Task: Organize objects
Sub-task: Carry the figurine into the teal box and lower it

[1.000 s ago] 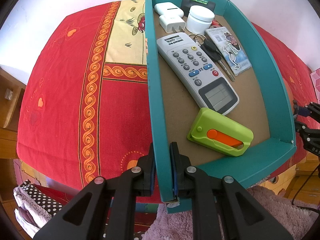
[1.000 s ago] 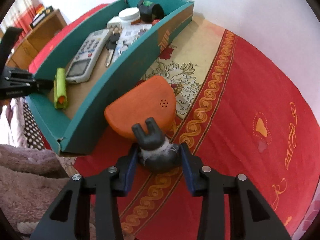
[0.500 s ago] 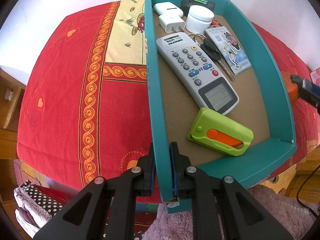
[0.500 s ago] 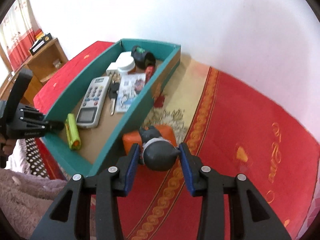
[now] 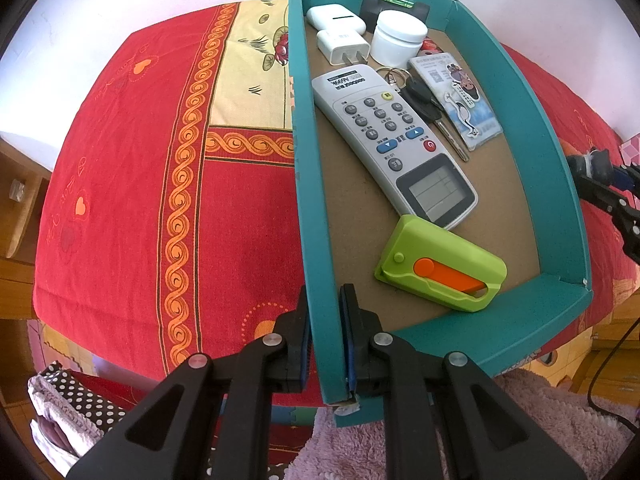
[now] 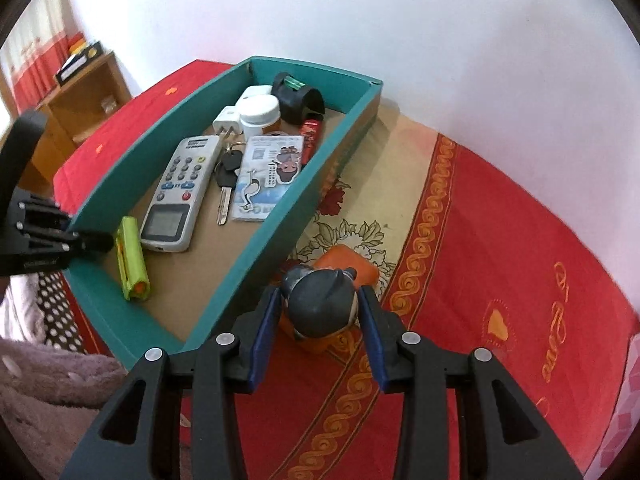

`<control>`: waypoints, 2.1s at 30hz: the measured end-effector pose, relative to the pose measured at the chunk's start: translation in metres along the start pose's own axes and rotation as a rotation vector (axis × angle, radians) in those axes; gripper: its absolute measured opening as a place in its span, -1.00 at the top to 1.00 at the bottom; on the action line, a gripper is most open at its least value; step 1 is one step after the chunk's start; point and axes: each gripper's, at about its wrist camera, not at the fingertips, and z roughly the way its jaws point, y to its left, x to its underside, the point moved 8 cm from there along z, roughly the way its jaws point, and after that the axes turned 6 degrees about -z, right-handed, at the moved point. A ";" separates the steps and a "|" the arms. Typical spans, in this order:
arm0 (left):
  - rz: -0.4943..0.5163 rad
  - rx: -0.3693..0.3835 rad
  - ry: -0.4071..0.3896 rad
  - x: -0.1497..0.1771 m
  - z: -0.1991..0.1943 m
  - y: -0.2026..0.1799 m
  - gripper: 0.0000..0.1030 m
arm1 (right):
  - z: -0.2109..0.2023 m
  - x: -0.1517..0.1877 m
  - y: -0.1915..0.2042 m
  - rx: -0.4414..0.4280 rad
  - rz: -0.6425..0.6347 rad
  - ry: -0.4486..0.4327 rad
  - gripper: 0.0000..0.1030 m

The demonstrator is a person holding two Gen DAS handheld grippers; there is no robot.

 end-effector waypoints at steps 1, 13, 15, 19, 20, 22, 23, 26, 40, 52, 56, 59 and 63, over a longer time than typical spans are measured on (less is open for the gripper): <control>0.000 0.000 0.000 0.000 0.000 0.000 0.77 | 0.000 0.000 -0.001 -0.005 0.015 -0.001 0.22; -0.001 0.000 0.000 0.000 0.000 0.000 0.77 | -0.012 -0.003 -0.015 0.007 0.192 -0.041 0.43; 0.000 0.000 0.000 0.000 0.000 0.000 0.77 | -0.021 -0.008 -0.017 -0.005 0.206 -0.067 0.44; 0.000 0.001 -0.001 0.000 0.000 0.000 0.77 | -0.033 -0.018 -0.012 0.012 0.172 -0.098 0.44; 0.000 0.001 0.000 0.000 0.000 0.000 0.77 | -0.035 -0.020 -0.011 0.006 0.171 -0.102 0.44; 0.000 0.000 0.000 0.000 0.000 0.000 0.77 | -0.040 -0.025 -0.006 -0.006 0.172 -0.119 0.44; 0.000 0.000 0.000 0.000 0.000 0.000 0.77 | -0.044 -0.028 -0.002 -0.012 0.164 -0.128 0.44; 0.002 -0.002 0.002 0.000 0.000 -0.001 0.77 | -0.058 -0.039 0.015 -0.043 0.116 -0.169 0.44; 0.003 -0.001 0.002 0.000 0.000 -0.002 0.77 | -0.028 -0.037 0.082 -0.129 -0.130 -0.091 0.44; 0.002 -0.001 0.001 0.000 0.000 -0.002 0.77 | 0.003 -0.013 0.080 -0.112 -0.137 -0.009 0.46; 0.001 -0.001 0.001 0.000 0.000 -0.002 0.76 | 0.005 -0.009 0.079 -0.116 -0.118 -0.002 0.48; 0.002 -0.001 0.001 0.000 0.000 -0.002 0.76 | 0.006 -0.009 0.079 -0.116 -0.107 0.001 0.48; 0.009 0.004 0.000 0.000 0.000 -0.003 0.76 | 0.008 -0.008 0.080 -0.122 -0.076 0.006 0.48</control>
